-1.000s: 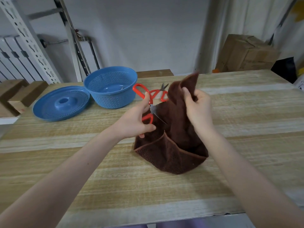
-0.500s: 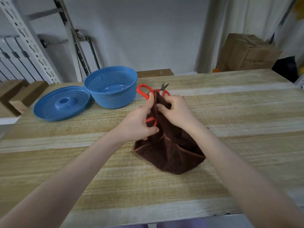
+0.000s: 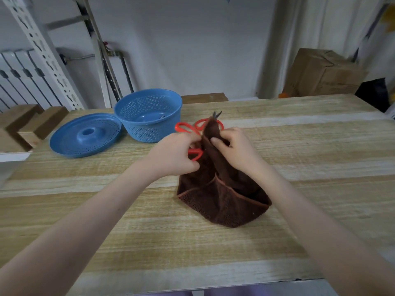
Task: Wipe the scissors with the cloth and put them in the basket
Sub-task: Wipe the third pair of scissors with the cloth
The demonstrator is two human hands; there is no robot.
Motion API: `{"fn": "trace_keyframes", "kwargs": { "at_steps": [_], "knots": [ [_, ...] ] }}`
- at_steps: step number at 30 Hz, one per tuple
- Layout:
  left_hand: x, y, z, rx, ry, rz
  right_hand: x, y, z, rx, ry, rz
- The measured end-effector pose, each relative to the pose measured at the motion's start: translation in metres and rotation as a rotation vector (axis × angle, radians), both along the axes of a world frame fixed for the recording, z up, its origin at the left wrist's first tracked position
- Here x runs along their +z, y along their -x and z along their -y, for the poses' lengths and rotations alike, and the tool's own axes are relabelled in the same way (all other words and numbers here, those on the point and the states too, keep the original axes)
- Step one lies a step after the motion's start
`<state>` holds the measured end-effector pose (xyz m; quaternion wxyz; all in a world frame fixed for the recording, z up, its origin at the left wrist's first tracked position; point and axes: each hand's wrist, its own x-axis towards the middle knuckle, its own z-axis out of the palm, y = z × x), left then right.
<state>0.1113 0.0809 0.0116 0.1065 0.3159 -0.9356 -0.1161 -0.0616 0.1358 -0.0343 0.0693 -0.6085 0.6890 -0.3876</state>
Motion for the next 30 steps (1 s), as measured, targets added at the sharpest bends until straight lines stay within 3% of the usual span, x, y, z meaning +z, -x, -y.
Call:
{"fn": "trace_keyframes", "kwargs": {
  "at_steps": [3, 6, 10, 13, 15, 19, 23, 27, 30],
  "knots": [
    [0.004, -0.007, 0.005, 0.154, -0.209, -0.064, 0.010, 0.019, -0.007, -0.178, 0.047, 0.540],
    [0.003, -0.014, 0.015, 0.379, -0.635, -0.350, 0.018, 0.032, -0.021, -0.330, 0.138, 0.942],
    [0.008, -0.019, 0.021, 0.519, -1.174, -0.789, 0.012, 0.016, -0.026, -0.350, 0.164, 0.989],
    [0.012, -0.017, 0.017, 0.525, -1.379, -0.921, 0.011, -0.005, -0.019, -0.297, 0.150, 1.013],
    [0.015, -0.014, 0.015, 0.511, -1.460, -0.971, 0.013, -0.020, -0.009, -0.230, 0.114, 0.965],
    [0.016, -0.009, 0.010, 0.483, -1.526, -1.002, 0.011, -0.038, 0.001, -0.066, -0.103, 0.641],
    [0.013, -0.011, 0.011, 0.483, -1.517, -0.954, 0.006, -0.041, 0.003, -0.029, -0.128, 0.712],
    [0.010, -0.008, 0.011, 0.549, -1.325, -0.796, -0.001, -0.043, 0.005, -0.072, -0.107, 0.916],
    [0.006, -0.010, 0.014, 0.554, -1.343, -0.923, -0.003, -0.040, 0.006, -0.158, -0.113, 0.981]
  ]
}}
